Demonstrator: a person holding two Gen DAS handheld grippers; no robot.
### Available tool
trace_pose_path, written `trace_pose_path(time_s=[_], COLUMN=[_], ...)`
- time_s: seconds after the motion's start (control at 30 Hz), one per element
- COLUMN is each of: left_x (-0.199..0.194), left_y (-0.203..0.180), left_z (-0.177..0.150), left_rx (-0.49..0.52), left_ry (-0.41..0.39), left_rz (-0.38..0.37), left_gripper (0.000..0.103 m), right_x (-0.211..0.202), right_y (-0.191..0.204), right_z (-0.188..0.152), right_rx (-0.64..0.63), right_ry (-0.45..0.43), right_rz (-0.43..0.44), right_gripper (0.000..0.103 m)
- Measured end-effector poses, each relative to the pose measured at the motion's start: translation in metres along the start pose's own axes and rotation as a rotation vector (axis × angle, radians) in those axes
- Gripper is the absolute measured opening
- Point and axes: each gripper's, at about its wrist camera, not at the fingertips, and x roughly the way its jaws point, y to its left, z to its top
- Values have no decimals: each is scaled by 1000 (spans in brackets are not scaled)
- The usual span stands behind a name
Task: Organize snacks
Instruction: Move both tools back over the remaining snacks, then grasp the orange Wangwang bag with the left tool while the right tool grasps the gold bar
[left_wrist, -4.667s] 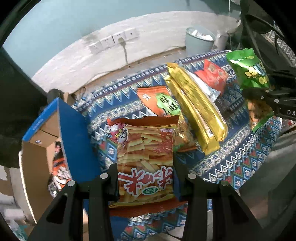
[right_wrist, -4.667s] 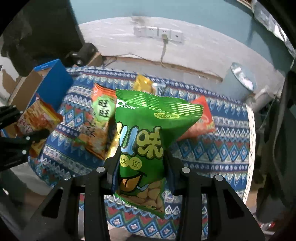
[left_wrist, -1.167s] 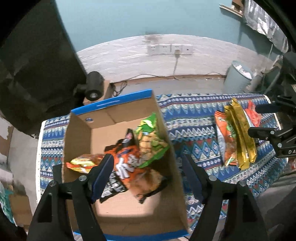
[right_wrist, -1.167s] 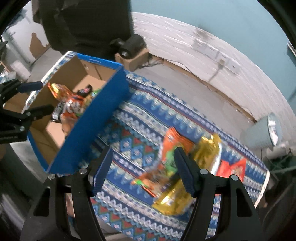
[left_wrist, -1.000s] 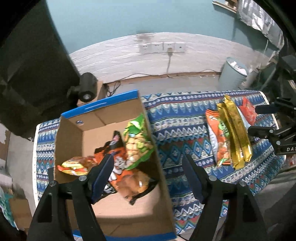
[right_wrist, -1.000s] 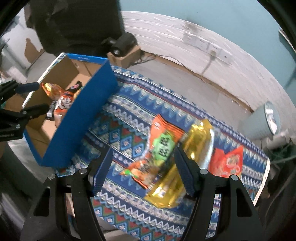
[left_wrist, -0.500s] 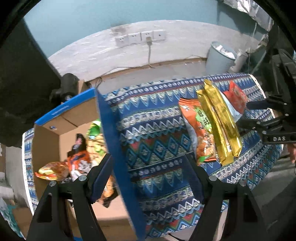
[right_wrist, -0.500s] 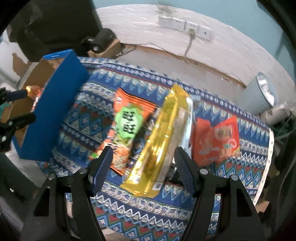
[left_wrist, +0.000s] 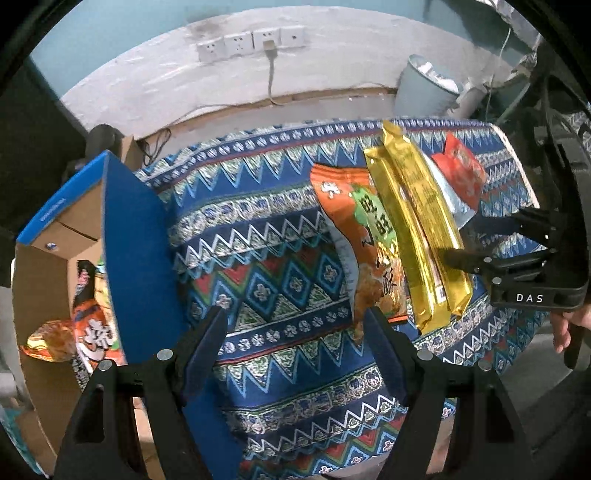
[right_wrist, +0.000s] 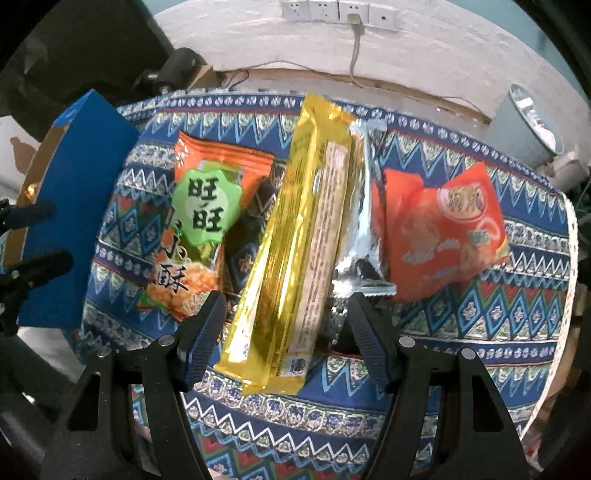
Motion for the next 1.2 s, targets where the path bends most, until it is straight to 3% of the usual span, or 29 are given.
trace_pose_path(time_s=[0.3,0.33,0.4,0.6,0.93,1.2], left_x=[21,22,27,39,58,80], left_y=[-15,-16,-18,-20,-39,-53], left_z=[5,6,9,23,47,52], left_rx=[5,6,4,-48,-54,-36], left_ry=[22,22,26,44,43,83], left_rz=[-10,-10,-10,-42,-27,4], left_gripper=[77,77,77,77,81,82], right_x=[18,20,24,13,1,7], right_y=[-6,-6,-4,-7,-21,-26], right_z=[3,3,2,-2,-17,-24], right_rx=[21,21,10,-14,-85,-84], right_ry=[4,6,9,-24,-10,-18], right_rz=[12,17,20,-4,-112,-76], right_gripper=[68,66,46,29,27,29])
